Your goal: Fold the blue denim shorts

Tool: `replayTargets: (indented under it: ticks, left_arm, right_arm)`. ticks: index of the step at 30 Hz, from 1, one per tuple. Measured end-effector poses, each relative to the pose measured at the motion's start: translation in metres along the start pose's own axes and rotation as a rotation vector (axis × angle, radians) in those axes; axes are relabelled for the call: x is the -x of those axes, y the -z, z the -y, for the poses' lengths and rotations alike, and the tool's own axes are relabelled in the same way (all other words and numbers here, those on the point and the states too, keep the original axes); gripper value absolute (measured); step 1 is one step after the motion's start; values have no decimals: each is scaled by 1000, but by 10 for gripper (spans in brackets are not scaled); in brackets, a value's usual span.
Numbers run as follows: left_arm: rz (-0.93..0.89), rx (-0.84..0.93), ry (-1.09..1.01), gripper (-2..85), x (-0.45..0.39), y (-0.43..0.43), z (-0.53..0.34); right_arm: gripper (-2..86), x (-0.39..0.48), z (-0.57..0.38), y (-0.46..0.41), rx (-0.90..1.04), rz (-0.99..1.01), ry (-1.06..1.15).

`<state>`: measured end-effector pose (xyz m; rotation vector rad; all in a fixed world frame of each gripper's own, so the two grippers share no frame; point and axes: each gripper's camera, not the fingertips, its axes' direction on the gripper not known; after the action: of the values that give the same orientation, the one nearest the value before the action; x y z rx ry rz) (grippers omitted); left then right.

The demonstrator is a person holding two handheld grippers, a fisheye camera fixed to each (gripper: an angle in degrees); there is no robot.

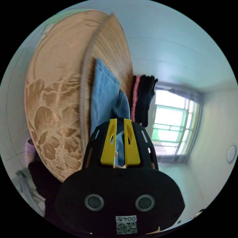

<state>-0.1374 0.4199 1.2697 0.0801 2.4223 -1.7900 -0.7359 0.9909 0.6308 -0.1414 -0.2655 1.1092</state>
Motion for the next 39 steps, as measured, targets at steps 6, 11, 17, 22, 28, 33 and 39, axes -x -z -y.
replayTargets:
  ticks: [6, 11, 17, 22, 28, 33, 39]
  left_arm:
    - [-110, 113, -234, 18, -23, -11, -61]
    - [400, 492, -886, 7, -77, -107, -258]
    - [821, 629, -1377, 3, -55, -194, -396]
    - [906, 590, -1496, 2, -42, -209, -427]
    - [781, 691, -1217, 6, -38, -212, -376]
    - [466, 694, -868, 22, -35, -189, -323]
    - [187, 752, -505, 67, 6, -193, -293]
  right_arm:
    - [14, -2, 7, -11, -9, 30, -18]
    - [16, 19, 25, -31, 3, -82, 53]
    - [8, 55, 72, -69, -3, -438, 300]
    - [0, 47, 100, -129, 119, -558, 419]
    - [27, 19, 125, -142, 142, -518, 389]
    - [84, -66, 230, -80, -95, 40, 8]
    - [130, -159, 336, -115, -58, 193, -249]
